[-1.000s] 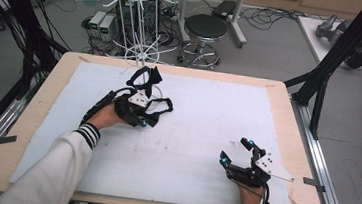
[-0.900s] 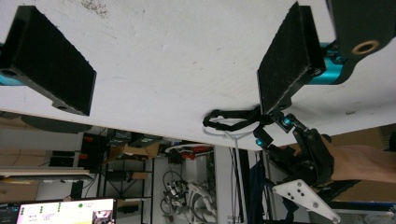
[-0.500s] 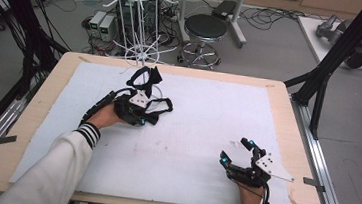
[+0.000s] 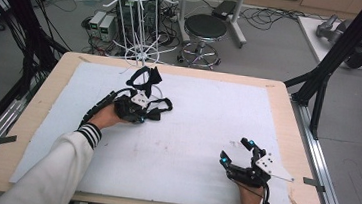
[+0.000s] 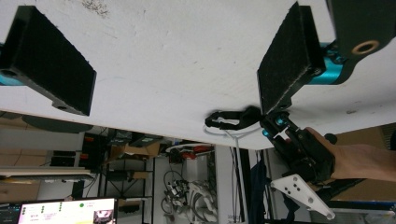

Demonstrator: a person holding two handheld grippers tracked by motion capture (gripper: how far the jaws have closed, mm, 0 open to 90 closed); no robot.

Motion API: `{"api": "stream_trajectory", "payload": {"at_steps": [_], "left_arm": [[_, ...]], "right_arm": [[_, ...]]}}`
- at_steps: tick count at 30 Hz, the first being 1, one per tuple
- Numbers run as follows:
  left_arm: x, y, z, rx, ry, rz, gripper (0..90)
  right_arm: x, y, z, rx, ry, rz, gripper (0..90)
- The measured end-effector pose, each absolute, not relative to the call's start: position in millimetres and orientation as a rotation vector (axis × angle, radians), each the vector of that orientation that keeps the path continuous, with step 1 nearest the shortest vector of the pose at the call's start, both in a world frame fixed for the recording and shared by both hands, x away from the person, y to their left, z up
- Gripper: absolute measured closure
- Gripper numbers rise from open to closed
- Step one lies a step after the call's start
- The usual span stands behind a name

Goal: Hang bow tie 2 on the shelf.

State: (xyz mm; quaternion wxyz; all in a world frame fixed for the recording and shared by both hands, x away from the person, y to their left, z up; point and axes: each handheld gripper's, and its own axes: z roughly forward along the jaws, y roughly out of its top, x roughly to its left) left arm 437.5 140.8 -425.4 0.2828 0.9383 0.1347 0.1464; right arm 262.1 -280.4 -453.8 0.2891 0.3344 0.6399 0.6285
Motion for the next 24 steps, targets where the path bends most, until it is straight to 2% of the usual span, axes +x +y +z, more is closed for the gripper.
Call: {"api": "stream_trajectory", "payload": {"at_steps": [14, 24], "left_arm": [[432, 137, -422, 2.540, 0.389, 0.408, 77.1], [426, 139, -416, 2.494, 0.397, 0.420, 77.0]], "right_arm": [[261, -280, -454, 0.894, 1.706, 1.674, 11.1], [261, -280, -454, 0.888, 1.704, 1.676, 11.1]]}}
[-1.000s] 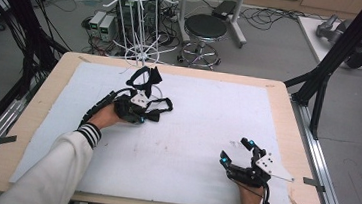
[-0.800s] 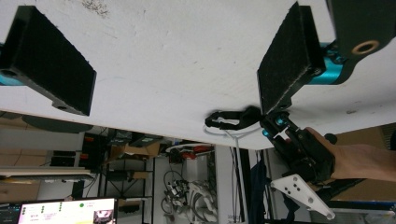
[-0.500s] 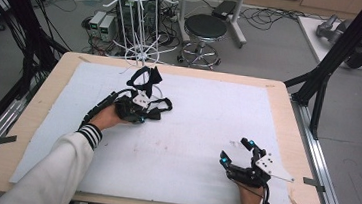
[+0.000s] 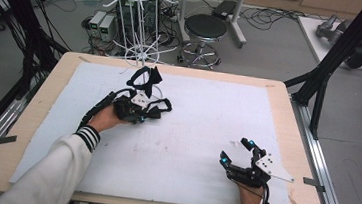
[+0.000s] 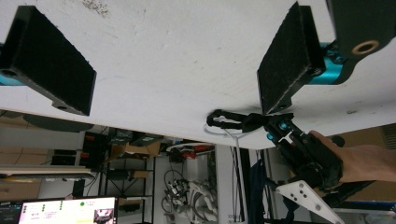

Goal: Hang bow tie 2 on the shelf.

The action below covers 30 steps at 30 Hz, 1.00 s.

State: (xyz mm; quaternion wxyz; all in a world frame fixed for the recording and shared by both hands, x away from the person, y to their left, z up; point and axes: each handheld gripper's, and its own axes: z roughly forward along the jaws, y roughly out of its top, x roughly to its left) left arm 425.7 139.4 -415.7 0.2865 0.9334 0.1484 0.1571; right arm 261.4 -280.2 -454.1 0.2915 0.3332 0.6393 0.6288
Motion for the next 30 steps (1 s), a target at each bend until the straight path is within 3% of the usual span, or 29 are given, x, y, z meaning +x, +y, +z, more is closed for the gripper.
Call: {"api": "stream_trajectory", "payload": {"at_steps": [30], "left_arm": [[379, 171, -395, 2.277, 0.402, 0.431, 76.7]], "right_arm": [[260, -279, -454, 0.892, 1.701, 1.664, 11.1]]}}
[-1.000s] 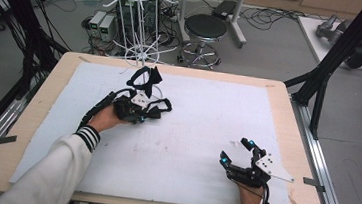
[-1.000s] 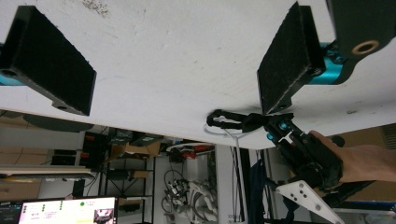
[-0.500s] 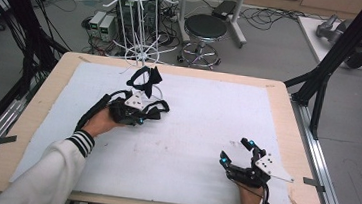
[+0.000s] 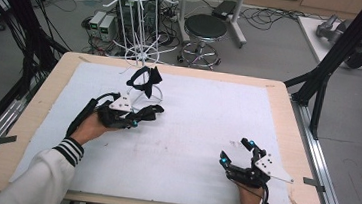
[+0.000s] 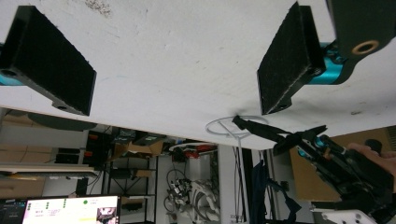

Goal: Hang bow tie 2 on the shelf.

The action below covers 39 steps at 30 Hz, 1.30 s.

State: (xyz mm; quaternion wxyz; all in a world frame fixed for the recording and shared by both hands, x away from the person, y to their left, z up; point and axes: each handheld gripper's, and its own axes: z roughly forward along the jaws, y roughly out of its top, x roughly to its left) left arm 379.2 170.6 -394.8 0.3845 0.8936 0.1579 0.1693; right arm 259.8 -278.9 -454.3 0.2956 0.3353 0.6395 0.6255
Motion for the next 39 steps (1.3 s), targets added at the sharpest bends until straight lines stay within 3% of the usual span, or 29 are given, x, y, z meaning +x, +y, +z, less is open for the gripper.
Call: {"api": "stream_trajectory", "payload": {"at_steps": [23, 39], "left_arm": [[349, 223, -378, 2.055, 0.500, 0.447, 76.6], [352, 253, -363, 1.934, 0.571, 0.474, 76.7]], "right_arm": [[260, -279, -454, 0.890, 1.691, 1.655, 11.1], [260, -279, -454, 0.889, 1.689, 1.655, 11.1]]}}
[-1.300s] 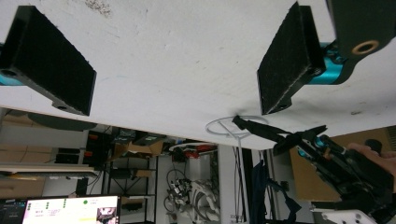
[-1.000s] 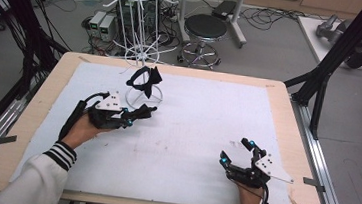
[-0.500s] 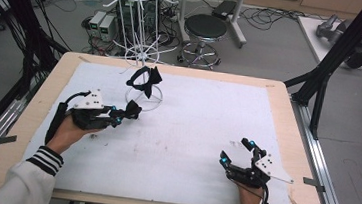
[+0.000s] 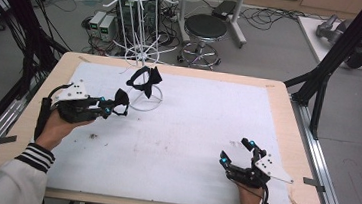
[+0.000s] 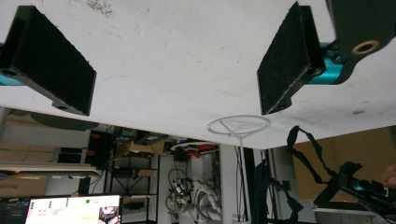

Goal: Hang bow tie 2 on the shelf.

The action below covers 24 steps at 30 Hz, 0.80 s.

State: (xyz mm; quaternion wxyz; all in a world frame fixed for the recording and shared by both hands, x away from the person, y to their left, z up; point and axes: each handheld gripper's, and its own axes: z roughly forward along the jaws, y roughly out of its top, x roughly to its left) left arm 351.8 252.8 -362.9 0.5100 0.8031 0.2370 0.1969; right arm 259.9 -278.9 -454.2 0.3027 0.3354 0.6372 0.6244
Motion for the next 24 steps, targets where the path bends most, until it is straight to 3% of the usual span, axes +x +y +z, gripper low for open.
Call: {"api": "stream_trajectory", "payload": {"at_steps": [24], "left_arm": [[360, 282, -340, 1.824, 0.663, 0.552, 76.8]], "right_arm": [[260, -279, -454, 0.884, 1.678, 1.657, 11.1]]}}
